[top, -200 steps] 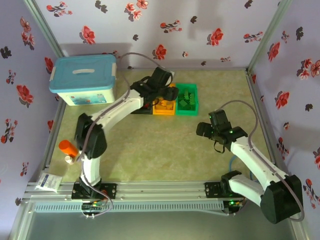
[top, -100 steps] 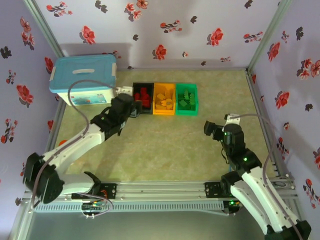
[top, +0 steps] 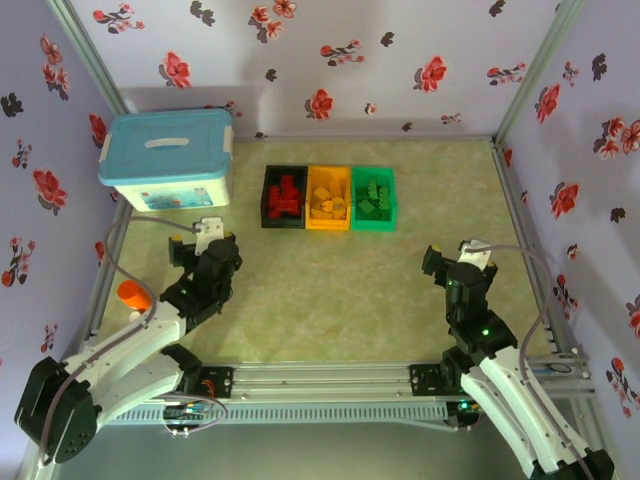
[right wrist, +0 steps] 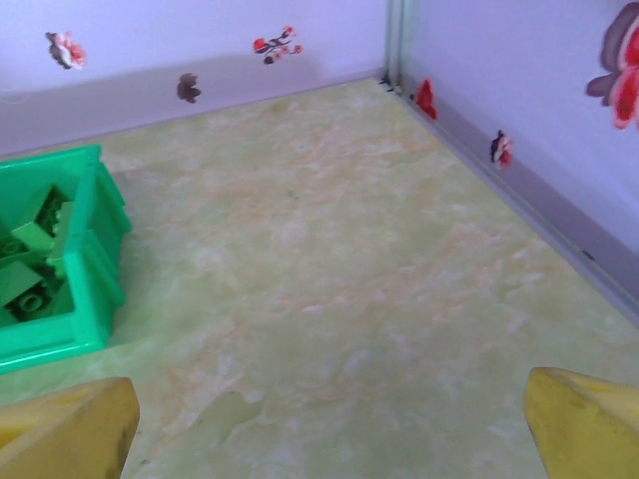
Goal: Sort the legos into containers by color
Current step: Reset both arms
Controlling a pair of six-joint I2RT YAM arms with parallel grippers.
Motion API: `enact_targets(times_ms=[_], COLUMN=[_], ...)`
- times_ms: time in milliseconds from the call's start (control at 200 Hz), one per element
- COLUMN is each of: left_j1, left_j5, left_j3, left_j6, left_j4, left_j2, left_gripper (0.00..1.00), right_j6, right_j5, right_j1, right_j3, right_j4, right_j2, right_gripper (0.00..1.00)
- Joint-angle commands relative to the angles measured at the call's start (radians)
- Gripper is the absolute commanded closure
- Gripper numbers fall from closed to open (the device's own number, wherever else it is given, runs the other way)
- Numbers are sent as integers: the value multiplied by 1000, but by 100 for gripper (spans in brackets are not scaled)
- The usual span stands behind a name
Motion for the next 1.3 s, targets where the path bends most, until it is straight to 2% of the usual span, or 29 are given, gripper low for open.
enact_targets(times_ms=[0, 115, 250, 270, 340, 535, 715, 905, 1295], left_j1=[8, 9, 11, 12, 28, 54, 73, 101, 241], left_j5=[-120, -130, -137, -143, -159, -169, -175, -117, 40], left_j3=[-40, -101, -203, -204, -219, -272, -301, -348, -341], left_j6=[25, 11, -22, -33, -52, -21, 17, 102, 77], left_j4=[65, 72, 92, 70, 40, 54, 143, 334, 426], left_j2=[-38, -65, -139, -153, -218, -372, -381, -346, -230], left_gripper=[7, 6, 4, 1, 0, 0, 0, 0, 0], right_j6=[-63, -62, -40, -30, -41, -72, -83, -81, -89], right_j5=[101, 172, 193, 192, 199, 240, 259, 240, 118], right_j1=[-6, -6, -7, -7, -6, -15, -58, -104, -189], right_j3=[-21, -92, -147, -143, -154, -200, -246, -257, -210], right_j4=[60, 94, 89, 71, 84, 210, 369, 515, 801], right_j2=[-10, -26, -64, -73, -98, -100, -61, 63, 435], right_gripper=[1, 1, 1, 1, 1, 1, 1, 1, 1])
